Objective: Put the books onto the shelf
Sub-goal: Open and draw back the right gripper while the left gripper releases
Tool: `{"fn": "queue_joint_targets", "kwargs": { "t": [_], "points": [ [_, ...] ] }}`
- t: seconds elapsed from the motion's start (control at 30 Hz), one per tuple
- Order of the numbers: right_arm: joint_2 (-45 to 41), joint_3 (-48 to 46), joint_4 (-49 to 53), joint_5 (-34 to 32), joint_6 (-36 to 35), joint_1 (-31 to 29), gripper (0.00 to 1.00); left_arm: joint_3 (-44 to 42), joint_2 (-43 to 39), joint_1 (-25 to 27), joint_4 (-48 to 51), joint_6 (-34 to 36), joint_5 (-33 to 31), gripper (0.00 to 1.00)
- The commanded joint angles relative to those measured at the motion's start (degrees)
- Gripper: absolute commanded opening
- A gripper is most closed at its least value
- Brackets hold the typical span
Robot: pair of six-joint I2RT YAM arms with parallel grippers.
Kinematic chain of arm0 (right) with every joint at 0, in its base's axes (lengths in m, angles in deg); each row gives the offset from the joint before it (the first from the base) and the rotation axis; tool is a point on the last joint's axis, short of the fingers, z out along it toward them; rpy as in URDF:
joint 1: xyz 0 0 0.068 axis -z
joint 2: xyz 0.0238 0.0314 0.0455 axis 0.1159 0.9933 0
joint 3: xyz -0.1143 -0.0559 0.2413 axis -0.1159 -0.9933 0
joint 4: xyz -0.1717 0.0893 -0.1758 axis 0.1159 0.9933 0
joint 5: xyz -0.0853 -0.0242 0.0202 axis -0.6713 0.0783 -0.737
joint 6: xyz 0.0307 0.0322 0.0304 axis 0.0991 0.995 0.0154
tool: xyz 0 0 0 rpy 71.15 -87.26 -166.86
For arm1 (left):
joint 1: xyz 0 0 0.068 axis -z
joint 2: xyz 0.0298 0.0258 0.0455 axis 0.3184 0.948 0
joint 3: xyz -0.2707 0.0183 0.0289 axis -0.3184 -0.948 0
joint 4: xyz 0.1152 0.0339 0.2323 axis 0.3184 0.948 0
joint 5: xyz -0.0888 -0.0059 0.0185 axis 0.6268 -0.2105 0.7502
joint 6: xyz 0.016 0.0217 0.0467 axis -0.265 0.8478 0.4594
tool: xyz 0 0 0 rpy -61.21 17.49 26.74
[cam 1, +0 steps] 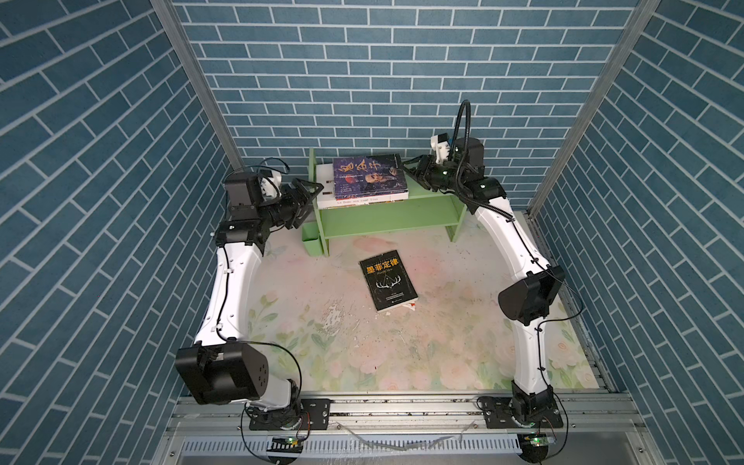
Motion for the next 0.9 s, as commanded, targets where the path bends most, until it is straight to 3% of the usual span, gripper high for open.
{"fn": "queue_joint_targets", "kwargs": {
  "t": [0.0,0.2,0.33,0.43,0.77,0.87],
  "points": [
    [-0.8,-0.4,1.3,-0.8,-2.6,-0.3,0.43,-0.3,-0.9,-0.3,-0.9,-0.1,1.1,0.86],
    [-3.9,-2.9,4.9,-3.2,-6.9,-0.8,0.44,-0.5,-1.9,-0.2,0.6,1.2,1.1,0.86],
    [-9.1,-10.9,5.7,-7.0,-12.7,-1.0,0.53,-2.2,-3.8,0.2,1.1,3.1,2.7,0.9],
    [-11.5,-13.4,8.4,-10.1,-15.7,-0.8,0.65,-3.6,-4.9,1.0,2.9,4.9,3.3,0.93],
    [-15.4,-18.3,16.3,-14.7,-15.4,-2.6,0.67,-6.8,-4.8,4.9,3.6,5.0,0.2,0.93],
    [-14.5,-16.7,19.2,-17.2,-16.9,-3.0,0.8,-5.8,-3.8,5.0,2.6,4.4,0.2,0.93]
  ]
}}
